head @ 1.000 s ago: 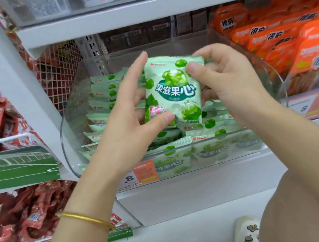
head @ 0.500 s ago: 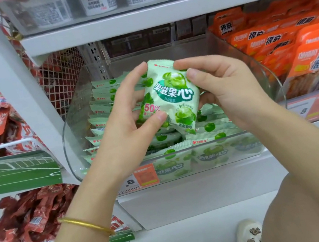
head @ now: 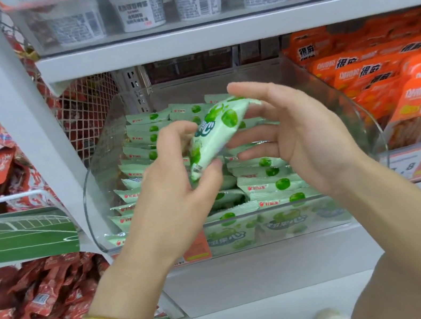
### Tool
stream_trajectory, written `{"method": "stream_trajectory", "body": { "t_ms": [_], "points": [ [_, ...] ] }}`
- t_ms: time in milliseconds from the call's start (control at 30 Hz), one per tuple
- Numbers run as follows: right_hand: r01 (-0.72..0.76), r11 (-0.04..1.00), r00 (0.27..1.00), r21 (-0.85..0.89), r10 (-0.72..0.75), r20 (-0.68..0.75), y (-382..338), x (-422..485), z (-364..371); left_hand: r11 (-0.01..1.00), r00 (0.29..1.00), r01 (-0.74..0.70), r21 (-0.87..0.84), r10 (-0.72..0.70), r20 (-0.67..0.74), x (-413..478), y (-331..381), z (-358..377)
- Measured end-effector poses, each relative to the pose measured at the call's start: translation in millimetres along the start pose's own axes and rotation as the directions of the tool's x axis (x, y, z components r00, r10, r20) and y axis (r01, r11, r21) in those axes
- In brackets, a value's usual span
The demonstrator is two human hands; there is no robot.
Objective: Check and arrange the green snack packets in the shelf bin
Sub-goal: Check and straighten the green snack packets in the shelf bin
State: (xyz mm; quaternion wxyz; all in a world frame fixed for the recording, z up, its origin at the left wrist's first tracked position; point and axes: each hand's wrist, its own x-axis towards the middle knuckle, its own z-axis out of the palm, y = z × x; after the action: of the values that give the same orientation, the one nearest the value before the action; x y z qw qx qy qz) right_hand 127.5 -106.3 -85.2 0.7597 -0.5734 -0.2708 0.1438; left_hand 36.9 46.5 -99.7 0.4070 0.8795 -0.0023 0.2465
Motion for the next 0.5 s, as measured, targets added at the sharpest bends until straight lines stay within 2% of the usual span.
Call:
{"method": "stream_trajectory", "body": {
  "t_ms": [67,167,300,367,500],
  "points": [
    [0.023,0.997,0.998,-0.068,-0.027,-0.064,0.7,1.9,-2.5,0.997,0.999,0.011,-0.074,-0.014,-0.036,-0.5,3.3,-2.5],
    [0.089,0.977,0.989,-0.192,-0.11,-0.104,4.0,2.0,-4.7,0.979,0.997,0.075,-0.189,-0.078,-0.007,1.8,6.4,-6.2],
    [0.148,0.984,0.989,-0.096,-0.146,0.03,7.8,0.3,0.7,0.875,0.983,0.182,-0.448,-0.153,0.1,6.0,0.9,-7.1],
    [0.147,0.989,0.988,-0.022,-0.146,0.048,6.6,-1.0,3.7,0.851,0.985,0.167,-0.498,-0.125,0.118,5.6,0.9,-5.2],
    [0.115,0.993,0.993,-0.028,-0.115,-0.008,4.9,-2.1,2.3,0.844,0.989,0.12,-0.523,-0.058,0.133,5.0,3.4,-3.5]
  ]
}}
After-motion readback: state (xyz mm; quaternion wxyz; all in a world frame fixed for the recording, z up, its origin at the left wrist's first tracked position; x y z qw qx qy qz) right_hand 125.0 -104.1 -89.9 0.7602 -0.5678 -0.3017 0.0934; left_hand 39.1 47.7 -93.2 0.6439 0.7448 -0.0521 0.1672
